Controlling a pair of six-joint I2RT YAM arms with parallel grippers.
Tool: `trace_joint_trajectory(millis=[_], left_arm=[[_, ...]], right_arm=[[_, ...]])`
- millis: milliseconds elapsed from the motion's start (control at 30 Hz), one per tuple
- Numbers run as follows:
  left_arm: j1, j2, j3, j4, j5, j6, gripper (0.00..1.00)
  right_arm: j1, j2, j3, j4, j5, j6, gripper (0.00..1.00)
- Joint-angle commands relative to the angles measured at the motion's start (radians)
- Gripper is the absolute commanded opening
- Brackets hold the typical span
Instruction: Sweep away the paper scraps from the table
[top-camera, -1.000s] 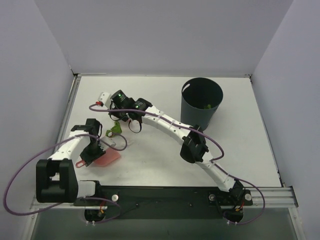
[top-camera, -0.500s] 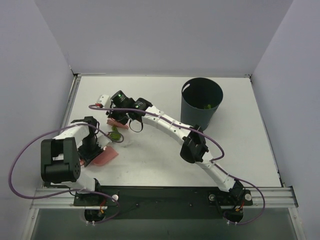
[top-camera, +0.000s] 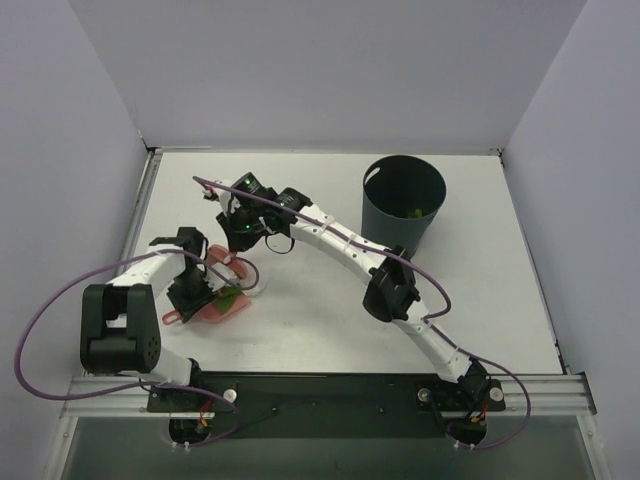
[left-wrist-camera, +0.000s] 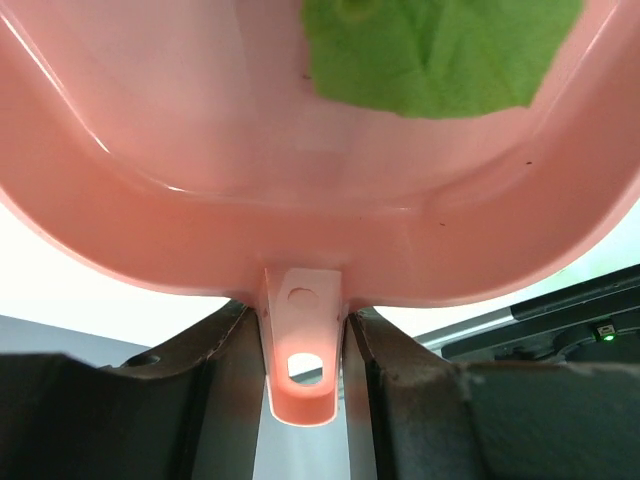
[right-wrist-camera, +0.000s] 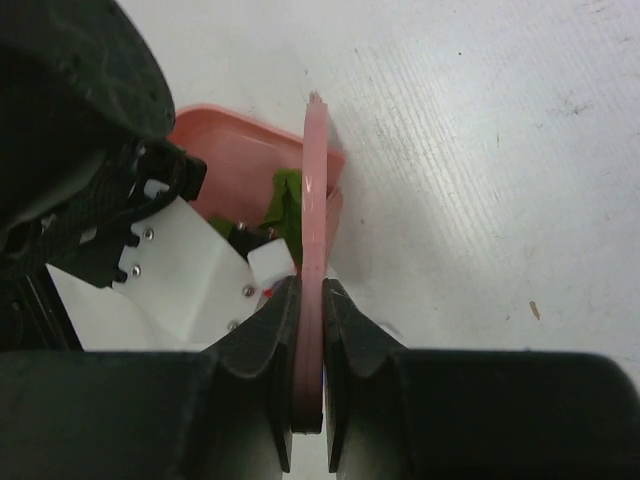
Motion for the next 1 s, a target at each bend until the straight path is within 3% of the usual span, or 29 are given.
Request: trace_joint_trajectory(millis=[0,167,367,633,800,967], left_arm=[[-0.059,-0.092,-0.05,0.099,0.108,0.07,0.0],[-0.06,-0.095,-0.099,0.097,0.097,0.085,0.0],[-0.059,-0.098,-0.133,0.11,0.059,0.137,0.0],[-0.145,-0.126,-0.168,0.131,0.026,0.191,0.0],[-0.172,-0.075,-0.138,0.085,0.045,0.176,0.0],[-0.194,0.023,-0.082,0.044,0.028,0.15,0.0]], right_arm=[[0.016,-0.092,0.039,-0.026,-0.078,0.046,0.0],[0.013,-0.158,0.044,-0.012,0.103,-0.103,0.0],[0.008,-0.247,-0.106,-0.043,0.317,-0.211,0.0],[-0.008,-0.403,-0.401,-0.095,0.494,-0.107,0.0],[0.005,-0.407,-0.47,-0.169,0.467,0.017,0.0],[0.021,-0.361,-0.458,-0.177,0.32,0.09,0.0]])
